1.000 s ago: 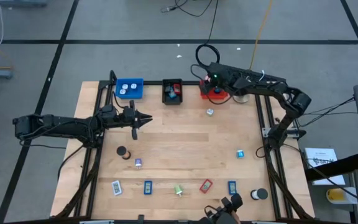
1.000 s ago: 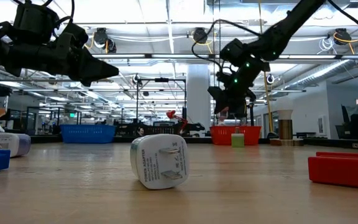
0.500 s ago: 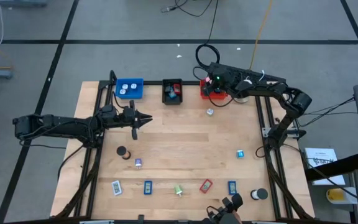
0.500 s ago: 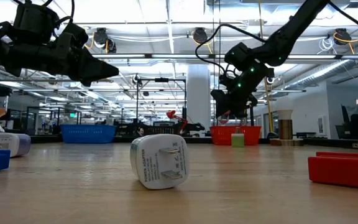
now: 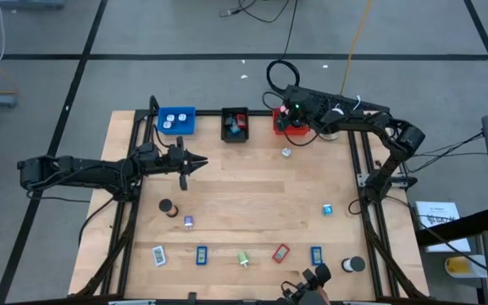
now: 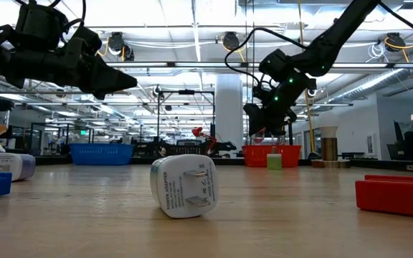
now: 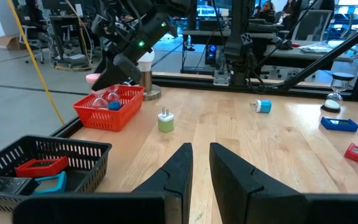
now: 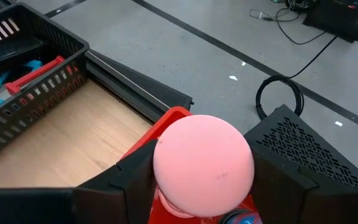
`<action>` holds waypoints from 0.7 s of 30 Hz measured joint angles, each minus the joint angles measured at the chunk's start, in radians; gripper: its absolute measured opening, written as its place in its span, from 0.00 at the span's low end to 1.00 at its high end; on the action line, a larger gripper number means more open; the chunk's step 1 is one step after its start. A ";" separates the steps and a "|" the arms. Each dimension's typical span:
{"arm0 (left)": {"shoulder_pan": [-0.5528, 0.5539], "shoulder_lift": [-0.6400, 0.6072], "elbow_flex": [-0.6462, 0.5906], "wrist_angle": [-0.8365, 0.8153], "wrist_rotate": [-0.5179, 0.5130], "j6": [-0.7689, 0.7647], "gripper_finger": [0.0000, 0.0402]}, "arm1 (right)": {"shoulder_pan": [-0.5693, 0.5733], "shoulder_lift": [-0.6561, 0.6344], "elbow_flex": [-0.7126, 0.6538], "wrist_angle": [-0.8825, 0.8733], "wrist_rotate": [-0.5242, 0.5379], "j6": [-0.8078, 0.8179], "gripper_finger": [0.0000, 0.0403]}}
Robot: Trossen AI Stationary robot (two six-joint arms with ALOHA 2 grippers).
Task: Pick & Place Office items
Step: Put the pink hourglass into the red bin
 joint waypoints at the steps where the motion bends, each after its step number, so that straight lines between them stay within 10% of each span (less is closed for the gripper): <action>1: 0.000 0.000 0.000 0.000 0.000 0.000 0.16 | 0.000 0.000 0.000 0.000 0.000 0.000 0.52; 21: 0.000 0.000 0.000 0.000 0.000 0.000 0.16 | 0.000 0.001 0.000 0.008 0.006 -0.015 0.59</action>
